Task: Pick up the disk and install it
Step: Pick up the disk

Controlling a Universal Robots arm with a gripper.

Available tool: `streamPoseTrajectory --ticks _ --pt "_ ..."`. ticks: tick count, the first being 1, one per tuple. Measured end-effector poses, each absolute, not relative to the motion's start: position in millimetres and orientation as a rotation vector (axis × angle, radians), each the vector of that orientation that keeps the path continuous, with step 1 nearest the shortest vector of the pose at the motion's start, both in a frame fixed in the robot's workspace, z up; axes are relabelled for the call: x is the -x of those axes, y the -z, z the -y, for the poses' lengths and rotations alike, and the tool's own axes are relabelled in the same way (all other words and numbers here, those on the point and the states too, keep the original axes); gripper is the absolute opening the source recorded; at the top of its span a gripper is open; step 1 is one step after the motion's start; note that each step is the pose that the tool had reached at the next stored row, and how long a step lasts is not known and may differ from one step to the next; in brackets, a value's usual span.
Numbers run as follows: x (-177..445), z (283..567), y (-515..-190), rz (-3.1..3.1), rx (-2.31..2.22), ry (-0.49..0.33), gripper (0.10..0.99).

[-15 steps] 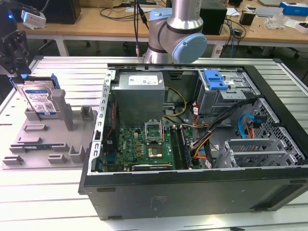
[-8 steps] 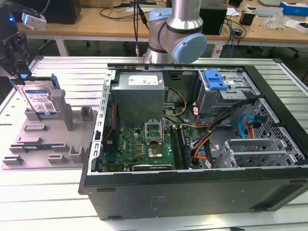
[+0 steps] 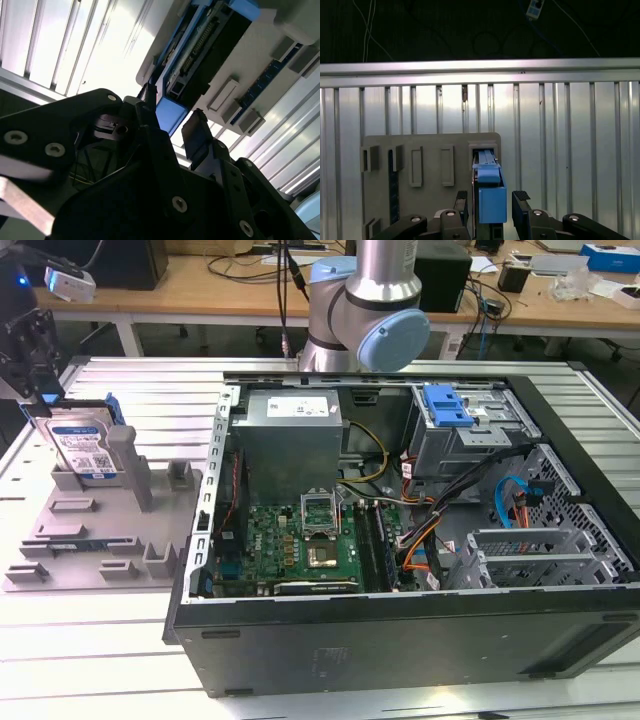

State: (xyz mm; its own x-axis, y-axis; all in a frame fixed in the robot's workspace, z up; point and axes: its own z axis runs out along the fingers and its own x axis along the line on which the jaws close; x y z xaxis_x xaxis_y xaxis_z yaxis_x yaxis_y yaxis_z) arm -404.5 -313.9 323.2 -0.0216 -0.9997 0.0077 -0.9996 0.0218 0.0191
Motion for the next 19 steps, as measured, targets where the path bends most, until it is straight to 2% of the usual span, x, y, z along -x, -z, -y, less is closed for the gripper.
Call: streamPoseTrajectory --ticks 19 --pt "404.5 313.9 -317.2 2.212 -2.204 0.013 0.482"
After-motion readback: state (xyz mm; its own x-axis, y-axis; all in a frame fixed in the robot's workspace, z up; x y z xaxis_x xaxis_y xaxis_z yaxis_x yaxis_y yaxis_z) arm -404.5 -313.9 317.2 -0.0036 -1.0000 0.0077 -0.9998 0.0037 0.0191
